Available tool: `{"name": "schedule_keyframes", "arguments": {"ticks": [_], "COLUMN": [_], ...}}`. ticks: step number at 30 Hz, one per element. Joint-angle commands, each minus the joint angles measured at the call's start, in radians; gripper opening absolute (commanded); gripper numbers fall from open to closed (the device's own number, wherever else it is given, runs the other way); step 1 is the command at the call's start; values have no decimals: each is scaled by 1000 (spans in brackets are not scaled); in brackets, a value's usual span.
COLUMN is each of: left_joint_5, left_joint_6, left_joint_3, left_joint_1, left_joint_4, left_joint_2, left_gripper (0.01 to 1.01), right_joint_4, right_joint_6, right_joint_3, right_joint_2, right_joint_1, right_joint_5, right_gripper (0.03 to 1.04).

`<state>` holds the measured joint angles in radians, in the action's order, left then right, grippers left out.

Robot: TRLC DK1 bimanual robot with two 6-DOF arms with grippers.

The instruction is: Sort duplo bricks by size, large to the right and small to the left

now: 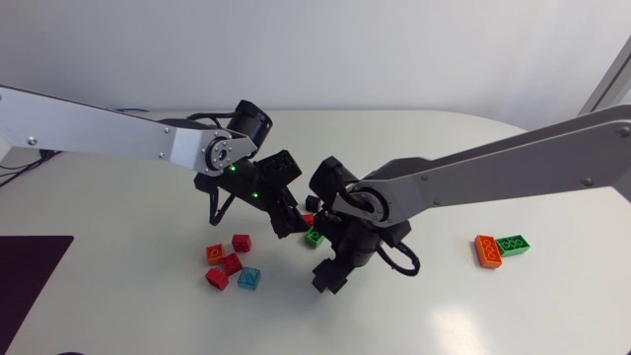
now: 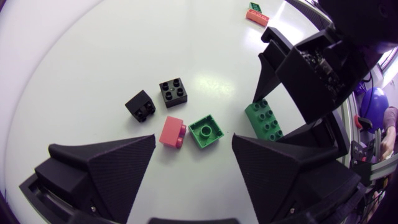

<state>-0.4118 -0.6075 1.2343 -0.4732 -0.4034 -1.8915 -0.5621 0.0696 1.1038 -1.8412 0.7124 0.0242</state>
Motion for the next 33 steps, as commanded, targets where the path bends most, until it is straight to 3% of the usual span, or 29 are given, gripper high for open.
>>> {"name": "schedule_keyframes", "arguments": {"ticks": [1, 2, 7, 13, 21, 26, 27, 28, 31, 32, 33], "left_joint_5": [-1, -1, 1, 1, 1, -1, -1, -1, -1, 1, 1], "left_joint_6": [11, 11, 11, 11, 8, -3, -5, -6, -8, -9, -12], "left_joint_3": [-18, -18, -19, -1, 7, 21, 27, 31, 48, 59, 73], "left_joint_1": [-1, 1, -10, -53, -82, -110, -119, -123, -131, -128, -119], "left_joint_4": [-5, -5, -5, -5, -12, -41, -52, -58, -63, -63, -63], "left_joint_2": [-6, -6, -6, -26, -35, -57, -60, -64, -87, -103, -118], "left_gripper": [852, 854, 852, 852, 852, 852, 851, 851, 851, 851, 843], "right_joint_4": [13, 14, 4, -1, 131, 180, 188, 189, 177, 172, 163], "right_joint_6": [-24, -24, -19, 107, 315, 372, 371, 371, 369, 368, 366], "right_joint_3": [-39, -41, -85, -205, -392, -430, -433, -433, -433, -435, -437], "right_joint_2": [-15, -9, 112, 255, 261, 217, 214, 214, 244, 260, 278], "right_joint_1": [-10, -14, -80, -352, -712, -806, -809, -808, -801, -795, -788], "right_joint_5": [2, 2, -10, -12, 42, 65, 65, 65, 65, 65, 66], "right_gripper": [220, 136, 136, 141, 144, 157, 192, 311, 874, 962, 970]}}
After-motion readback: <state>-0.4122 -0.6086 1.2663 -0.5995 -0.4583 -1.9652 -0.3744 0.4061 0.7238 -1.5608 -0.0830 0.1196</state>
